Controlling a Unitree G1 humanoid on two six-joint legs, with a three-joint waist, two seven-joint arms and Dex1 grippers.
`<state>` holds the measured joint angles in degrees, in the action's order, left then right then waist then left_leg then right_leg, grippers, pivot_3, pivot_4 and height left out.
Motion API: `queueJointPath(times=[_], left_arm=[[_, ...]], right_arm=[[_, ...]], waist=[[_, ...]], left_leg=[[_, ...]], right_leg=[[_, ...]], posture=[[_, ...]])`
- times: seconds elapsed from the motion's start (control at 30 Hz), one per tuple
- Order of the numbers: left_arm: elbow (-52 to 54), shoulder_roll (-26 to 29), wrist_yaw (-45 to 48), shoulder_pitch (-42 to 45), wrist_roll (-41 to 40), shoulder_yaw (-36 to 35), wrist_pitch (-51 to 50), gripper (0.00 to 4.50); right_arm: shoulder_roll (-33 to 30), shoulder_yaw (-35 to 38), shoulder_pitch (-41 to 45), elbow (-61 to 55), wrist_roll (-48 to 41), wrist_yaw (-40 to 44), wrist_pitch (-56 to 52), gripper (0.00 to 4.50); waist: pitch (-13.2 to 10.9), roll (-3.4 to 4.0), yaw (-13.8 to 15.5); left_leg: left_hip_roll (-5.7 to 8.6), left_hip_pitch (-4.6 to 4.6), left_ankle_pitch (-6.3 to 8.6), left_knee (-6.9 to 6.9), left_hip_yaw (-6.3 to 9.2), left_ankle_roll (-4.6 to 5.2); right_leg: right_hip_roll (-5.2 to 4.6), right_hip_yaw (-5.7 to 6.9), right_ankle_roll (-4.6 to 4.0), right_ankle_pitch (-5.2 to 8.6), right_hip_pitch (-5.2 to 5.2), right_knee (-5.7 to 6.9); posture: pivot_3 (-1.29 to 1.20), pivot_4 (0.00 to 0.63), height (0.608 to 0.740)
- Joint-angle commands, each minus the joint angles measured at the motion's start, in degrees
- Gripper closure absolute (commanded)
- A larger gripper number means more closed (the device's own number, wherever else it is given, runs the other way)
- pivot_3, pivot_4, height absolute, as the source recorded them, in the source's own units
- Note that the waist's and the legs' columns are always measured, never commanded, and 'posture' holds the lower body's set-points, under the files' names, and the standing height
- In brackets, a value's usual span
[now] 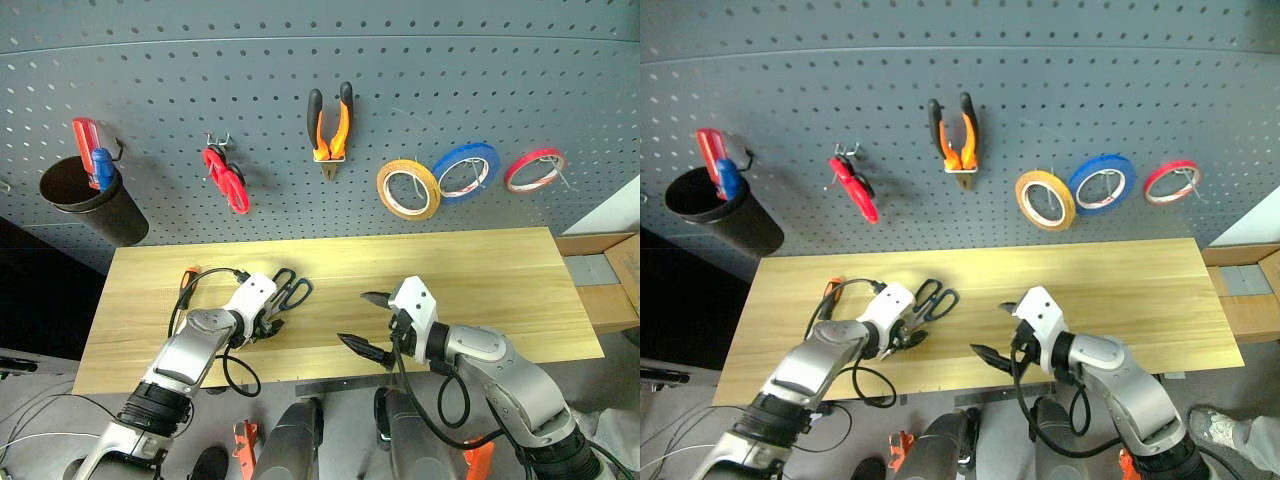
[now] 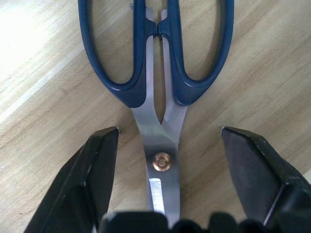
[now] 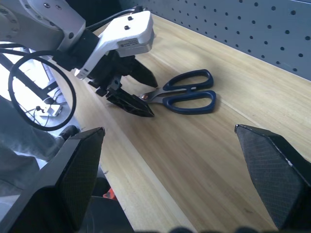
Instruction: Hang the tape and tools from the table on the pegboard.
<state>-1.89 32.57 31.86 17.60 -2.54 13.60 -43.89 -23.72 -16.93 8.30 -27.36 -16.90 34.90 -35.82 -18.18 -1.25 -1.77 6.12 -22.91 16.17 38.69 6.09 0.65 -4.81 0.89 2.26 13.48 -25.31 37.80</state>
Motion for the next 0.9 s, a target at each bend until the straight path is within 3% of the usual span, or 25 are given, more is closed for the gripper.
queueJointPath(times=[0.03,0.2,0.47,0.73,0.9], left_arm=[[2.3,0.1,0.8,-2.2,-0.1,0.2,-1.3,2.32],[9.8,1.1,0.9,-7.4,-1.5,-4.4,3.6,3.93],[19.3,1.1,0.6,-19.8,-2.9,-12.6,22.8,3.95],[19.6,-5.5,-4.4,-26.4,-3.0,-18.4,43.9,3.95],[17.6,-9.1,-10.4,-24.5,-0.3,-21.4,53.7,3.95]], right_arm=[[-0.3,0.5,0.0,-2.4,-0.1,0.0,0.7,0.0],[-1.1,0.6,0.9,-0.9,0.9,0.6,2.3,0.0],[-2.3,2.7,8.3,5.2,-1.5,7.1,5.9,0.0],[-1.7,2.8,14.2,11.2,-1.5,13.6,10.2,0.0],[-1.2,1.9,14.6,12.9,-0.6,15.1,11.7,0.0]], waist=[[0.0,0.0,0.0],[0.0,0.0,-0.3],[1.2,-0.16,0.3],[3.5,-0.28,0.8],[4.4,-0.29,1.5]], left_leg=[[0.0,0.0,0.0,0.0,0.0,0.0],[-0.01,0.0,0.0,0.0,-0.01,0.0],[0.0,-0.01,-0.03,0.03,-0.03,-0.05],[0.05,0.0,-0.03,0.05,-0.07,-0.04],[0.02,0.03,-0.07,0.09,-0.07,-0.09]], right_leg=[[0.0,-0.01,0.0,0.0,0.0,0.0],[0.0,-0.02,0.0,0.0,-0.01,-0.02],[-0.01,0.0,-0.03,-0.02,0.02,-0.05],[-0.02,0.0,-0.01,-0.08,0.07,-0.11],[0.02,0.0,-0.08,-0.21,0.08,-0.06]], posture=[[-0.07,0.347,0.74],[-0.08,0.304,0.74],[-0.06,0.193,0.74],[-0.02,0.158,0.74],[-0.01,0.162,0.74]])
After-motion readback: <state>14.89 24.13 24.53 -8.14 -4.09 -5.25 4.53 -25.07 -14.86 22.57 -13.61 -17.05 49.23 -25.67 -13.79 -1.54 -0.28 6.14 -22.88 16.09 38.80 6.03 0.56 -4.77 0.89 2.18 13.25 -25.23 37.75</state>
